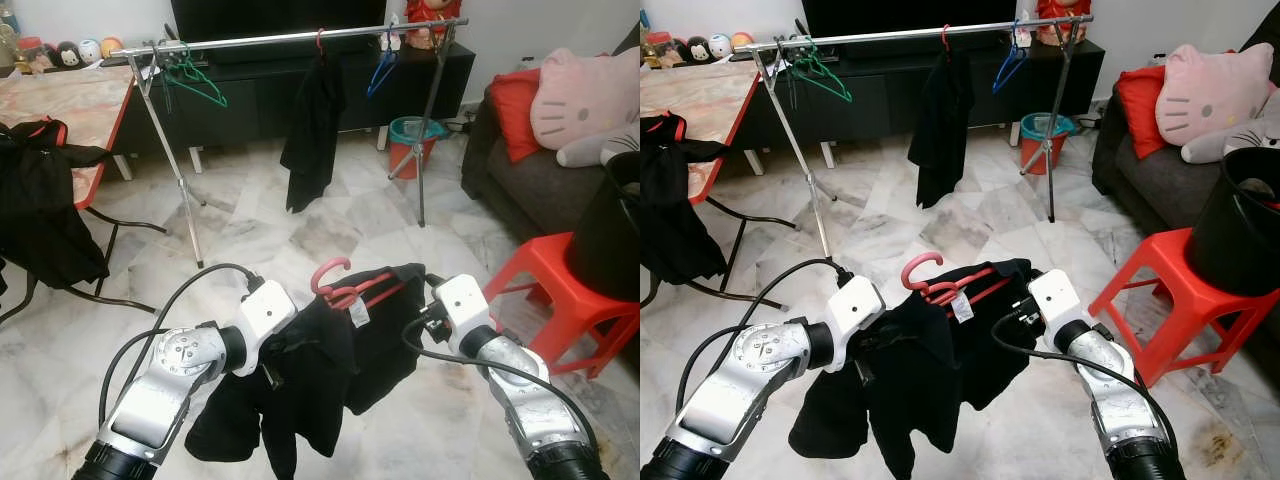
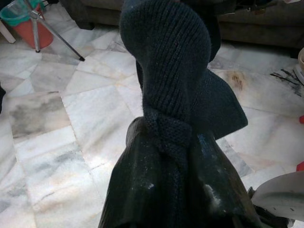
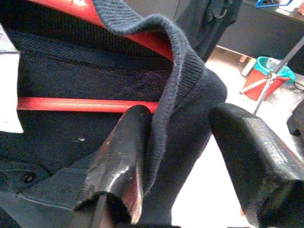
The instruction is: Hang hanger
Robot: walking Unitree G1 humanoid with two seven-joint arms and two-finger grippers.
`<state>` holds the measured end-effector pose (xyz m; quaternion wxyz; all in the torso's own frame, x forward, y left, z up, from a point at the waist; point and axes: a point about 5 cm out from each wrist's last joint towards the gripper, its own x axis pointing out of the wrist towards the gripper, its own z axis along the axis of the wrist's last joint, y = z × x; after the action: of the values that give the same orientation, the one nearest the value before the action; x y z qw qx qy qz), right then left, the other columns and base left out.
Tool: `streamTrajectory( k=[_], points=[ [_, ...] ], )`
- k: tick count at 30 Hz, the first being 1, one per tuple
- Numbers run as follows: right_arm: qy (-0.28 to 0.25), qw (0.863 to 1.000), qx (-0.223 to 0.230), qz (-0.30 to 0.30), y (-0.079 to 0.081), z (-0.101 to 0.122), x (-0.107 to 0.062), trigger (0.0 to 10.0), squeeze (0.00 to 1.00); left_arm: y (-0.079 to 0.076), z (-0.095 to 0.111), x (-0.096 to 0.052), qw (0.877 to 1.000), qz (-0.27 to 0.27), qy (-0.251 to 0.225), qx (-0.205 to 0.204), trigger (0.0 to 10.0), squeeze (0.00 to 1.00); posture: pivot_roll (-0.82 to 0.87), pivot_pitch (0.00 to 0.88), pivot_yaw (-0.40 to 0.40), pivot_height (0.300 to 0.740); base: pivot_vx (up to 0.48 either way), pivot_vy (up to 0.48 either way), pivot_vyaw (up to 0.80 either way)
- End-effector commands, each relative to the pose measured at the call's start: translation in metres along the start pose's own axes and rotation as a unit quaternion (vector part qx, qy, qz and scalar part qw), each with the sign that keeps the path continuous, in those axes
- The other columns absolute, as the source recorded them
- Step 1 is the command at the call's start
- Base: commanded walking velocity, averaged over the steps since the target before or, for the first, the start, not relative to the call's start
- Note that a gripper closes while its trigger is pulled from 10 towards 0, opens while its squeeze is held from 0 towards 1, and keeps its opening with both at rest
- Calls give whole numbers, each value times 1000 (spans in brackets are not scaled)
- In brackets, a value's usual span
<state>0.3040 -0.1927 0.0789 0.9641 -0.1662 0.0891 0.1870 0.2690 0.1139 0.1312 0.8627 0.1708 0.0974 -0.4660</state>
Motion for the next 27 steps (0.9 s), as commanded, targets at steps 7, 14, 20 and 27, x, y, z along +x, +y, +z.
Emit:
streamTrajectory(
  k=[7,14,20,27],
  points=[
    [0,1000,-3,-5,-2,2,2,0,0,2,10,-2,1000,4,-13,21,10000,0,-100,0,-20,732,0,0,0],
    [1,1000,-5,-8,-2,2,2,0,0,3,10,-2,1000,7,-12,21,10000,0,-100,0,-20,732,0,0,0],
    [1,1000,-6,-10,-2,3,3,0,0,4,10,-2,1000,8,-11,21,10000,0,-98,0,-21,732,0,0,0],
    [7,1000,-8,-13,-4,2,3,0,0,4,10,-2,1000,8,-9,22,10000,0,-98,0,-21,732,0,0,0]
  ],
)
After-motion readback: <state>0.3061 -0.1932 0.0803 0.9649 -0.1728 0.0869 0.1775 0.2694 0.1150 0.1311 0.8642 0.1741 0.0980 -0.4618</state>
